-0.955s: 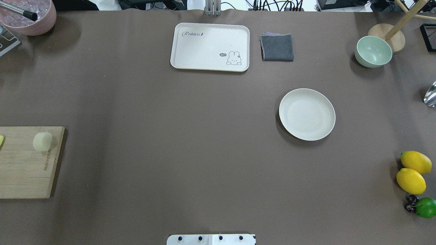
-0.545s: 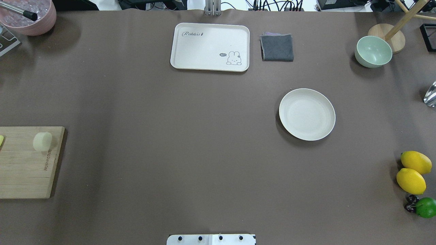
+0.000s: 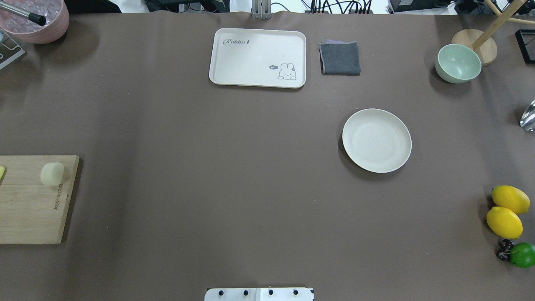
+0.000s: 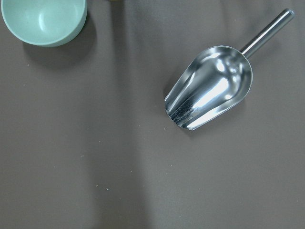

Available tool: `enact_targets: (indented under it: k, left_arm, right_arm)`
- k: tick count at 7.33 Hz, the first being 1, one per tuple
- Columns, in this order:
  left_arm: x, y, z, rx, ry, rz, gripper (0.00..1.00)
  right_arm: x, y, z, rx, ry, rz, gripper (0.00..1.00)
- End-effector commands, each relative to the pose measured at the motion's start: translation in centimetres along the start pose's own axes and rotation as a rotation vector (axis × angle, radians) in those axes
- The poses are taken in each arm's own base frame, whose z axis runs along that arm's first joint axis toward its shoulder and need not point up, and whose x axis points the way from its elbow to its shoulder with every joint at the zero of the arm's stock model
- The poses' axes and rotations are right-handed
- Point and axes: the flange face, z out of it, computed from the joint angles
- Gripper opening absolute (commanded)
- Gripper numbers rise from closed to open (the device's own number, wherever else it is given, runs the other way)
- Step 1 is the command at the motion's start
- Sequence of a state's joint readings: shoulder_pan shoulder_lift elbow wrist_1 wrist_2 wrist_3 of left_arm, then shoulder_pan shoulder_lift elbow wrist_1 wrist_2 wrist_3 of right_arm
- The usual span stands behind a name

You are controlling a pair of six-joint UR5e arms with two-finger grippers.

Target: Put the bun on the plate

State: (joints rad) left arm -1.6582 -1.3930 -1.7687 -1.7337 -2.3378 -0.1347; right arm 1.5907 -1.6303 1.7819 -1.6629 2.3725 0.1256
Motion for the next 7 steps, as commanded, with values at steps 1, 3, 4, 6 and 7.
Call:
enact_targets:
  k: [1,3,4,6,7]
  left_arm:
    - [0.15,-0.09,-0.14,0.003,0.000,0.004,0.98]
    - [0.63,-0.43,-0.57,0.017,0.004,0.016,0.98]
    - [0.69,-0.54,-0.62,0.022,0.005,0.023,0.98]
    - [0.78,-0.69,-0.69,0.025,0.005,0.027,0.98]
    - [1.11,-0.93,-0.63,0.025,0.005,0.035,0.98]
  right_arm:
    - [-0.01,-0.06,0.09,-0.002,0.000,0.000,1.00]
    - [0.04,-0.12,0.15,-0.003,0.000,0.003,1.00]
    - [0.01,-0.06,0.15,-0.003,-0.003,0.004,1.00]
    - [-0.06,-0.12,0.10,-0.003,-0.005,0.006,1.00]
    - [-0.01,-0.12,0.15,-0.004,-0.005,0.007,1.00]
